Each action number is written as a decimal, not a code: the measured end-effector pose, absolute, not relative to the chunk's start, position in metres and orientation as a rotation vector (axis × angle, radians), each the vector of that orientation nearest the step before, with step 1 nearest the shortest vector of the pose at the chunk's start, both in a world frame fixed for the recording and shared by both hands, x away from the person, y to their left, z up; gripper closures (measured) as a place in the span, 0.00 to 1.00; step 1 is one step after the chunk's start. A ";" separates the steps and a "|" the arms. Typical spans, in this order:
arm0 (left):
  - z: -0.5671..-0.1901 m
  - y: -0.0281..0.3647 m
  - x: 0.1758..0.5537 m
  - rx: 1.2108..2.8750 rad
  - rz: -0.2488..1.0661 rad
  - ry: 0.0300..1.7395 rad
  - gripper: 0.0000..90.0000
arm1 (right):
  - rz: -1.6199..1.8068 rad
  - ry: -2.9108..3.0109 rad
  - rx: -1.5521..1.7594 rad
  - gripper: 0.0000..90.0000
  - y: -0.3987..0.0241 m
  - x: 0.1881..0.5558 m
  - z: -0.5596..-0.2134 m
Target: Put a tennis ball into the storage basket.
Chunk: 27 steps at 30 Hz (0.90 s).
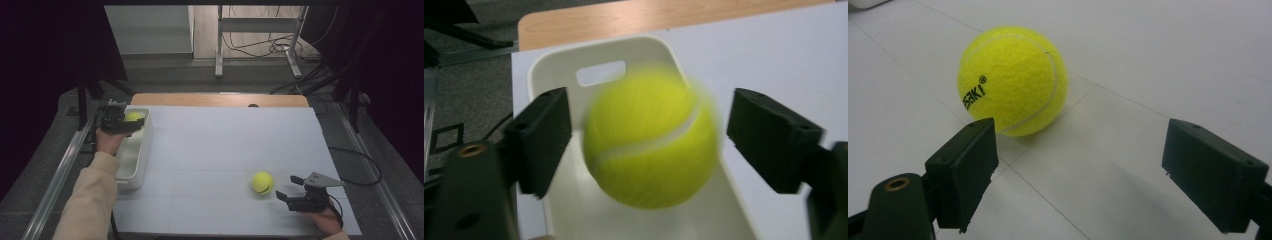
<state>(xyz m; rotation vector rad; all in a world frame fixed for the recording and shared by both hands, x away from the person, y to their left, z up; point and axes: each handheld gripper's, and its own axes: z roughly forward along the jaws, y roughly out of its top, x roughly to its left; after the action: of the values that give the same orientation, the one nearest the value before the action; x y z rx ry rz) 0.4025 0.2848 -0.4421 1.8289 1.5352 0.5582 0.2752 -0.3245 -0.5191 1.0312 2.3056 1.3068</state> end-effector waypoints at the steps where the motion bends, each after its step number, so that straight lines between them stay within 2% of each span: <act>1: -0.440 0.285 0.401 1.821 0.556 1.525 0.18 | 1.307 2.306 1.030 0.17 -0.324 0.275 -0.519; 13: -0.421 0.268 0.375 1.802 0.531 1.343 0.19 | 1.314 2.302 1.029 0.17 -0.324 0.276 -0.519; 27: -0.418 0.253 0.355 1.760 0.464 1.226 0.19 | 1.332 2.288 1.039 0.17 -0.326 0.277 -0.518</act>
<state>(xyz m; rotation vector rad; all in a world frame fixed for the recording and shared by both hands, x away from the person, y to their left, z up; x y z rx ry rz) 0.3555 0.2527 -0.4181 1.7597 1.2263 0.4639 0.2770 -0.3261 -0.5176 1.0390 2.2882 1.3324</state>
